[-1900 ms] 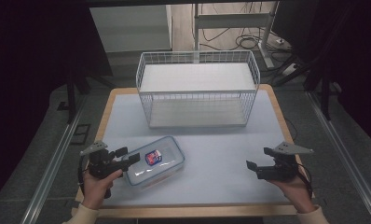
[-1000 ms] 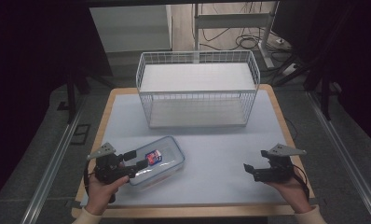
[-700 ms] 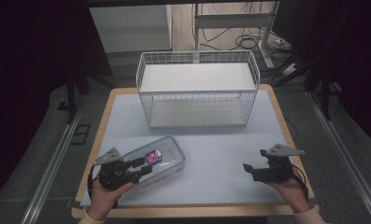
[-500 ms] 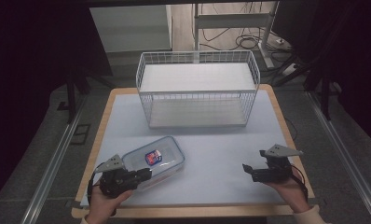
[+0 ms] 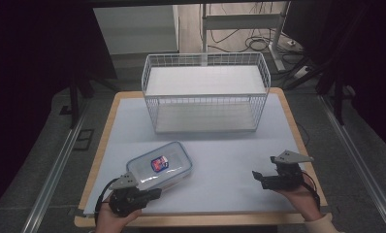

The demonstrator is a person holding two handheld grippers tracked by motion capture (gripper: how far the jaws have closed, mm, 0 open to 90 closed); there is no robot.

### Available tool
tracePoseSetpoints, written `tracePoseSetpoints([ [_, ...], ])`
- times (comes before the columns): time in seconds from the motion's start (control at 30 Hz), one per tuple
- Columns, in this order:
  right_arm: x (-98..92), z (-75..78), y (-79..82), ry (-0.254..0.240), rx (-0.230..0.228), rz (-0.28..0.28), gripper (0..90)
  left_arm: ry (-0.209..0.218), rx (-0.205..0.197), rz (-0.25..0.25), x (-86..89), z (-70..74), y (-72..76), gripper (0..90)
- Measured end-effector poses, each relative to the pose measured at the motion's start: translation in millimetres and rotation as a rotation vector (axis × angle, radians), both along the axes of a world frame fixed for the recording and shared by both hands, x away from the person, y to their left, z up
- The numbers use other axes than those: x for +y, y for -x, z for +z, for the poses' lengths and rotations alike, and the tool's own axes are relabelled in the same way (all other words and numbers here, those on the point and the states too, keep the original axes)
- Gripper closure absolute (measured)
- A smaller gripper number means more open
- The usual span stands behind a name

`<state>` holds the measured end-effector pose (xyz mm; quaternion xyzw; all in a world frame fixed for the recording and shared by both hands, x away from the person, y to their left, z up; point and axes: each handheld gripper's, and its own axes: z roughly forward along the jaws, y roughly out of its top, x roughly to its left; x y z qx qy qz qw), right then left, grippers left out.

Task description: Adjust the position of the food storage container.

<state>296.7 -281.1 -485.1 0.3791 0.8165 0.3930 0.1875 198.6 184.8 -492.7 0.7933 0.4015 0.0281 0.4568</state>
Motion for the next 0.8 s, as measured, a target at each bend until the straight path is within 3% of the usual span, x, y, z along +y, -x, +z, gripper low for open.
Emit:
tracePoseSetpoints([
  [0.23, -0.2, -1.2, -0.5, 0.006, 0.002, -0.001, 11.4, -0.039, 0.024, -0.009, -5.5, -10.4, 2.8, 89.4],
  [0.3, 0.1, -1.3, -0.3, 0.007, 0.003, -0.001, 11.4, -0.091, 0.023, 0.001, -8.3, -15.9, 3.4, 89.5],
  [0.4, 0.7, -1.7, -0.2, 0.010, 0.003, 0.002, 11.5, -0.119, 0.016, 0.006, -8.8, -17.9, 3.1, 89.5],
  [0.8, 1.3, -3.8, -0.9, 0.018, 0.008, 0.005, 11.6, -0.178, 0.027, 0.041, -5.0, -26.1, -1.0, 89.5],
])
